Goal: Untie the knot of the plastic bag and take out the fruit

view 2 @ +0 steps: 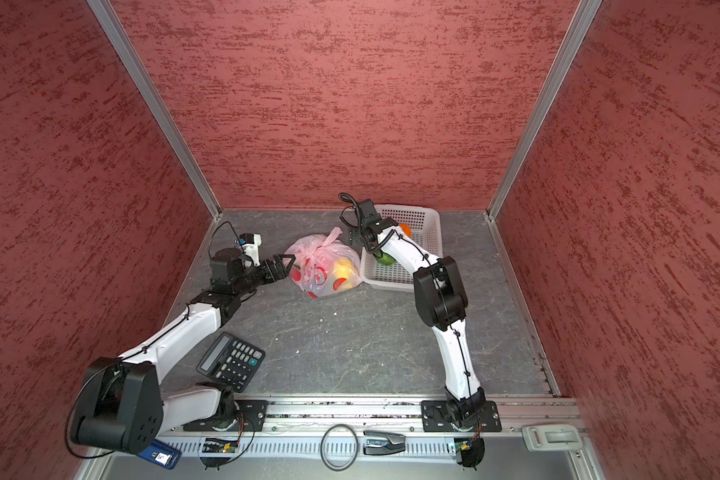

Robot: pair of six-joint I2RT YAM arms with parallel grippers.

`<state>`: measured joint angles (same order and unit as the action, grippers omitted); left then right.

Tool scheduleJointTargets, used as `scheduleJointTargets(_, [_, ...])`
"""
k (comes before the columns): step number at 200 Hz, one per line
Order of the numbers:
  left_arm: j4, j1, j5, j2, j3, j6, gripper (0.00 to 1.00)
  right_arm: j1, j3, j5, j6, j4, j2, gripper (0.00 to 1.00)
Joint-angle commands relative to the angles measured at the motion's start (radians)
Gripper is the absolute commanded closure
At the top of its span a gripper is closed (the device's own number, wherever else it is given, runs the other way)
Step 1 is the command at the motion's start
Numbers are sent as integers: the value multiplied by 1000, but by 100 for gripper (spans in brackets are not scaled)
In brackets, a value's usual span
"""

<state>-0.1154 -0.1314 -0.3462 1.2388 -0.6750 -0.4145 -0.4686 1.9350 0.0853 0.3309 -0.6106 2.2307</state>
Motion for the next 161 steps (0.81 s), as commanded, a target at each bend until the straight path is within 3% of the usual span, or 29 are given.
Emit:
scheduleJointTargets(1, [28,-4,-29,6,-13,9,0,1,47,74,0,-89,25,37])
scheduleJointTargets(42, [43,-4,-37,19,-29,19,0,4,19,113,-17,-127,8,66])
scheduleJointTargets(71, [42,-5,-41,24,-33,17,0,25,-85,135,-52,-103,-58,80])
scheduleJointTargets(110, [45,-7,-44,27,-34,19,0,96,-205,157,-131,-65,-135,88])
scheduleJointTargets(161, [55,-8,-49,22,-36,19,0,188,-247,190,-321,-19,-148,89])
